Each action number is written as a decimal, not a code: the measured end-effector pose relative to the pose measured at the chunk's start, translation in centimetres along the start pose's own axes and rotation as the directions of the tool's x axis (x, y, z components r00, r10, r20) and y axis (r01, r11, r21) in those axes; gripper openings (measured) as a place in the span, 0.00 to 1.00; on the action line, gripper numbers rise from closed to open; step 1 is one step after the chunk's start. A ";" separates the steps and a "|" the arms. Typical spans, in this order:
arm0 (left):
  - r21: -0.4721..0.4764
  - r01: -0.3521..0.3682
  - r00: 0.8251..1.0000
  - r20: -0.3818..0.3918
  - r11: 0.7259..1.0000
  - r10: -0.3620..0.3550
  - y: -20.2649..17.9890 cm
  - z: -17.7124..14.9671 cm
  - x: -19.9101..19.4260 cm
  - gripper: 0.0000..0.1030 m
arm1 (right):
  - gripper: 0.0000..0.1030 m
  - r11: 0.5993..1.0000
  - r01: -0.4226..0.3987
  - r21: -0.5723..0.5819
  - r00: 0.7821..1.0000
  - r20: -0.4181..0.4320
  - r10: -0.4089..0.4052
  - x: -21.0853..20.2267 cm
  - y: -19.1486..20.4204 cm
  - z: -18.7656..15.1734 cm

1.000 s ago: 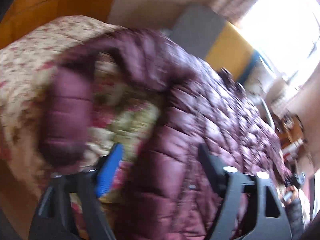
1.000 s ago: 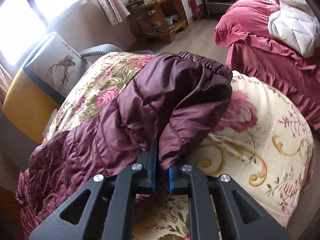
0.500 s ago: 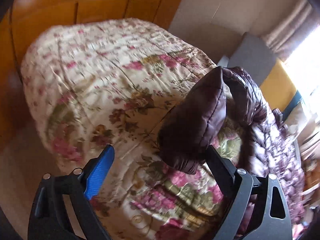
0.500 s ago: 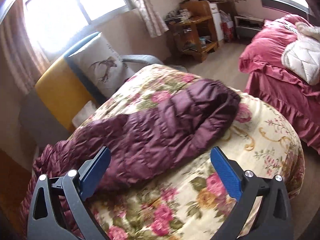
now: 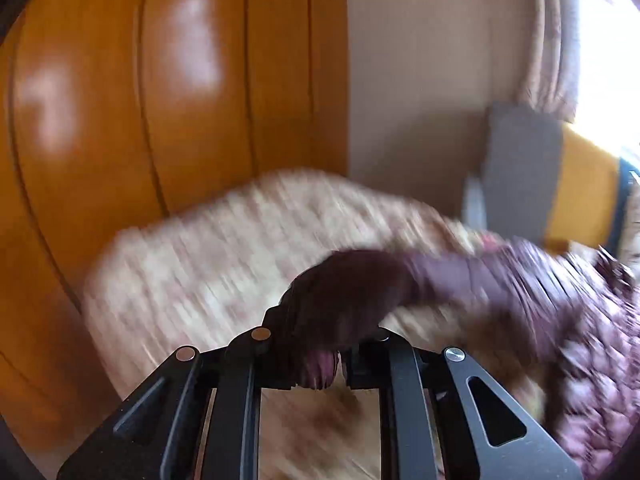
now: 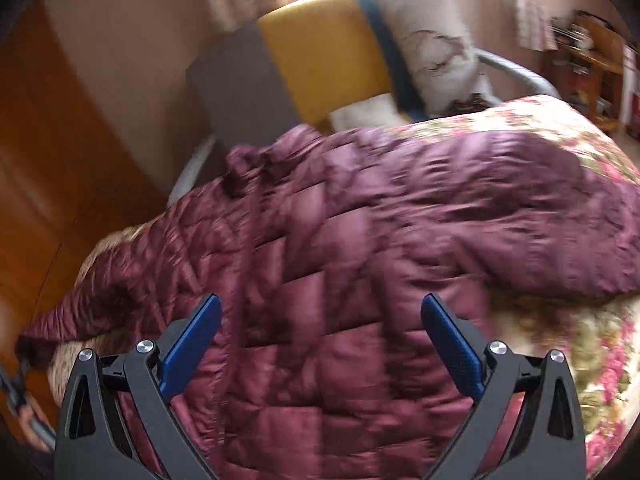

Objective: Fold large clothes

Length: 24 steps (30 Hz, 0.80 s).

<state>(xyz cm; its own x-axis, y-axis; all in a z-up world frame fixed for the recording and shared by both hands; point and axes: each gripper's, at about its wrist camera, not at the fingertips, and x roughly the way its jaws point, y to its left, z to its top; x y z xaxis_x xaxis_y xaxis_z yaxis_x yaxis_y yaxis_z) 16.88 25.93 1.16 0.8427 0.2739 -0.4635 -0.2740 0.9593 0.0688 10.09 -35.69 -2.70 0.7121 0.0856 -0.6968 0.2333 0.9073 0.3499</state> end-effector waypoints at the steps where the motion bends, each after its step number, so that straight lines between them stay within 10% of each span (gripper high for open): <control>1: 0.034 -0.011 1.000 0.008 0.999 0.011 0.3 0.5 0.2 0.15 | 0.97 1.000 -0.006 -0.027 1.000 -0.029 0.006 1.2 1.1 -0.6; 4: 0.187 -0.120 0.992 -0.003 0.975 0.123 0.4 -0.4 2.3 0.28 | 0.97 0.998 -0.024 -0.052 0.994 -0.104 0.018 4.0 2.3 -2.3; 8: 0.525 -0.264 0.941 -0.043 0.809 0.335 -0.9 -6.7 7.4 0.51 | 0.97 0.996 0.003 -0.084 0.986 -0.163 -0.017 6.9 3.1 -4.3; 13: 0.452 -0.226 0.906 -0.229 0.863 0.357 3.0 -11.1 8.3 0.73 | 0.97 0.996 -0.014 -0.088 0.985 -0.172 -0.001 7.4 3.0 -4.3; 16: 0.470 -0.303 0.834 -0.290 0.829 0.469 7.4 -14.4 7.6 0.73 | 0.97 0.996 -0.027 -0.083 0.983 -0.182 0.012 7.2 2.1 -3.9; 18: 0.350 -0.332 0.812 -0.367 0.876 0.454 11.1 -14.6 6.8 0.73 | 0.98 0.995 -0.026 -0.091 0.984 -0.180 0.010 7.1 2.1 -3.9; 20: 0.012 -0.298 0.844 -0.465 0.955 0.269 16.0 -13.9 5.0 0.73 | 0.98 0.995 -0.016 -0.103 0.984 -0.177 -0.003 7.1 2.4 -4.1; 24: -0.377 -0.149 0.922 -0.386 0.914 -0.009 18.2 -11.4 3.9 0.76 | 0.98 0.991 0.010 -0.130 0.984 -0.173 -0.033 7.1 3.0 -4.4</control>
<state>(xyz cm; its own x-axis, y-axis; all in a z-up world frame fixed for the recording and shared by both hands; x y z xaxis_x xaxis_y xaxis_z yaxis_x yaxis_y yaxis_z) 9.91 43.72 -9.45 0.6008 0.2170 -0.7694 -0.5504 0.8102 -0.2013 12.95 -30.56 -9.34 0.5790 0.1258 -0.8056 0.1523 0.9539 0.2584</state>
